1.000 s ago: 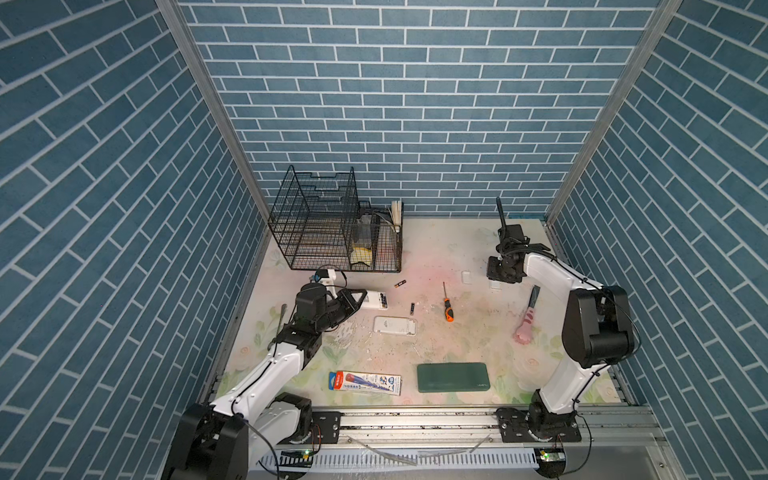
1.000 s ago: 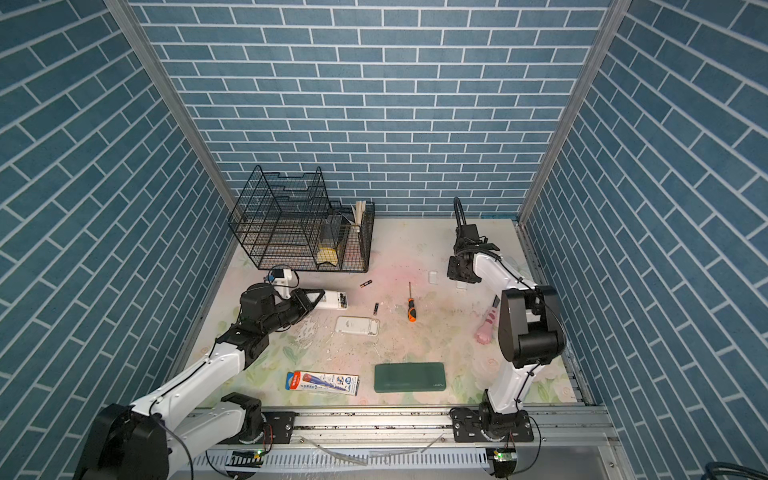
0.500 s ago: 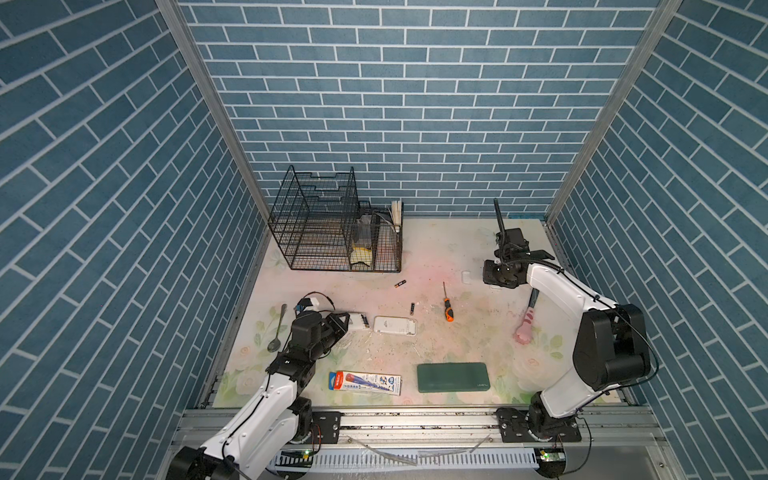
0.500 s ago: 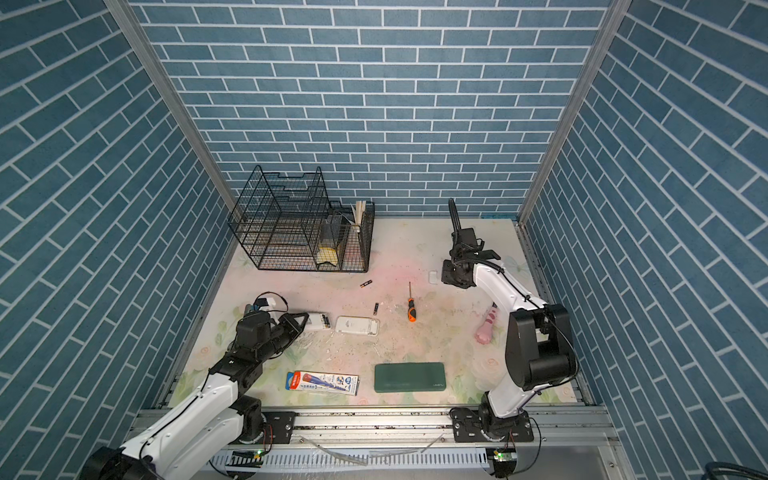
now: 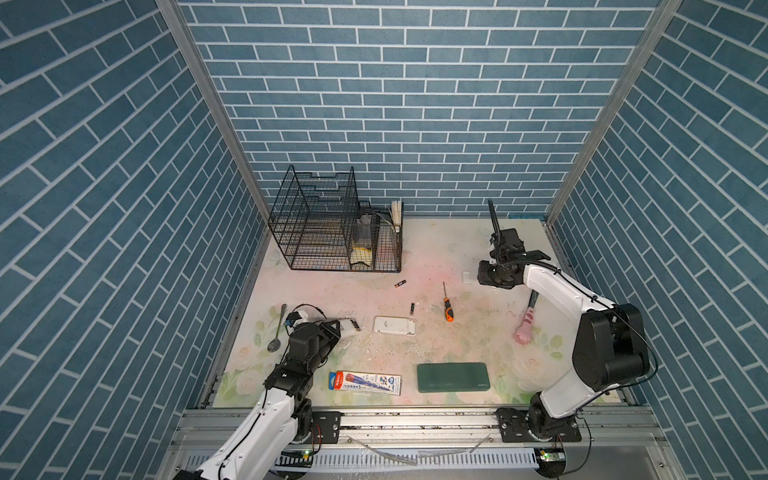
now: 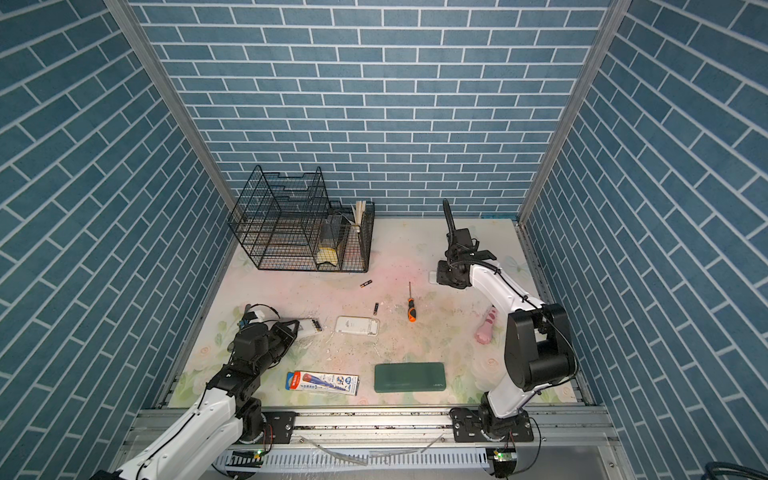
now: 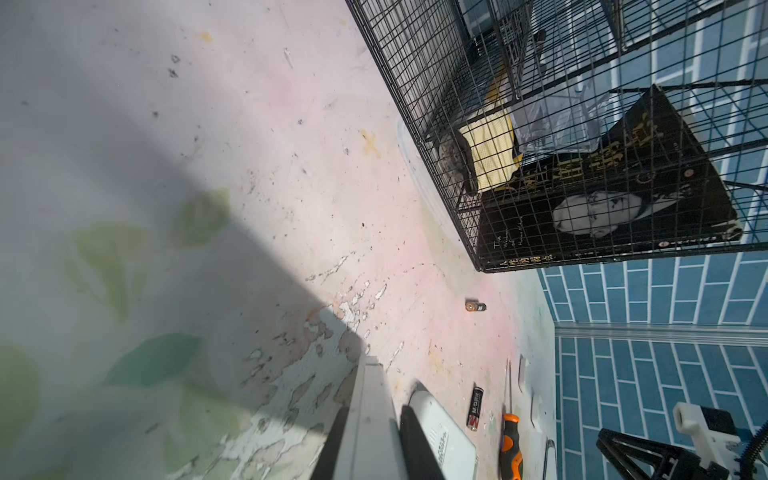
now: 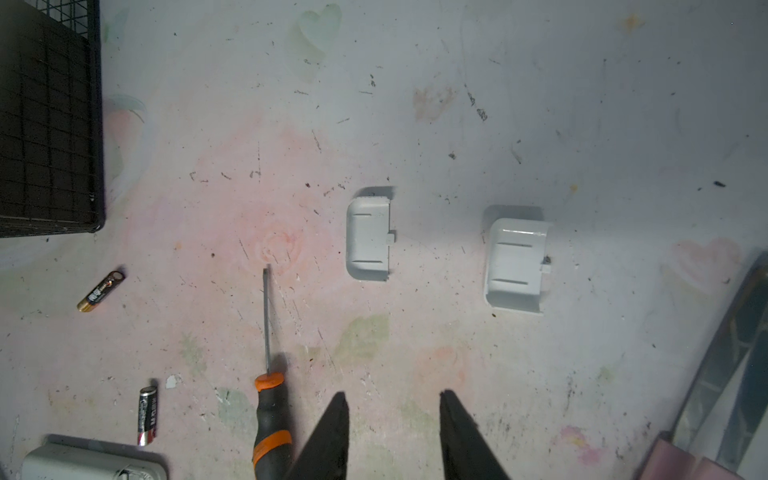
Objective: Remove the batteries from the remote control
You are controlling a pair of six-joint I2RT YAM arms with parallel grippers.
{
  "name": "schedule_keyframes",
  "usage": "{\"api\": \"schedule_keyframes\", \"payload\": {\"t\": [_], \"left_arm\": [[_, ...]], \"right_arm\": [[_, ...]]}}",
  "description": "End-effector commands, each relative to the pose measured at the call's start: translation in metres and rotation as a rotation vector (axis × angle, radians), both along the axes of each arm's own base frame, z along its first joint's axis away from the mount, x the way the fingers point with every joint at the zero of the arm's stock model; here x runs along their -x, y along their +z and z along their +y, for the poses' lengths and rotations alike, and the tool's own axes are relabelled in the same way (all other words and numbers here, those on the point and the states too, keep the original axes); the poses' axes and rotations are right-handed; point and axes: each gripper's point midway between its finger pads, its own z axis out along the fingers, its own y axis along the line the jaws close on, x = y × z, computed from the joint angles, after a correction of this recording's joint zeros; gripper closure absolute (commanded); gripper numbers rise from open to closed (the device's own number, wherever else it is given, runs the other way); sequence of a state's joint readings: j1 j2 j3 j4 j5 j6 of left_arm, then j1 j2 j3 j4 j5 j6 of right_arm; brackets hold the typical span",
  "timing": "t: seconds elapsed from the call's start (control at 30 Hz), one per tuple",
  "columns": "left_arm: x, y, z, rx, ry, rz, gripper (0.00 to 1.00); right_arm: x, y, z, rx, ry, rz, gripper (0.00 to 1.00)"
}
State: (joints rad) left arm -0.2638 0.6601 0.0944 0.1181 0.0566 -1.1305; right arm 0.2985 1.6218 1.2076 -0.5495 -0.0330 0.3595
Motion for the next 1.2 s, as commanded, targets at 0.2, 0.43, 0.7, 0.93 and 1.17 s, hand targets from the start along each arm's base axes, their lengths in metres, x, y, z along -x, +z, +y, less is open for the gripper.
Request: {"api": "schedule_keyframes", "payload": {"t": [0.2,0.43,0.7,0.93,1.17], "left_arm": [[-0.002,-0.015,0.005,0.001,0.037,0.045,0.77],[0.001,-0.020,0.000,-0.017,-0.001,0.109,0.51],[0.019,-0.032,0.006,-0.056,0.005,0.214,0.45],[0.031,-0.043,0.014,-0.087,0.030,0.297,0.43],[0.041,-0.044,0.022,-0.122,0.054,0.352,0.42]], "right_arm": [[0.000,-0.003,0.002,0.001,0.002,-0.008,0.63],[0.001,-0.005,0.004,-0.004,0.002,-0.007,0.63],[0.005,-0.006,0.003,-0.008,0.002,-0.006,0.63],[0.009,-0.002,0.006,-0.016,0.012,-0.013,0.63],[0.016,0.000,0.013,-0.017,0.038,-0.004,0.62]]}}
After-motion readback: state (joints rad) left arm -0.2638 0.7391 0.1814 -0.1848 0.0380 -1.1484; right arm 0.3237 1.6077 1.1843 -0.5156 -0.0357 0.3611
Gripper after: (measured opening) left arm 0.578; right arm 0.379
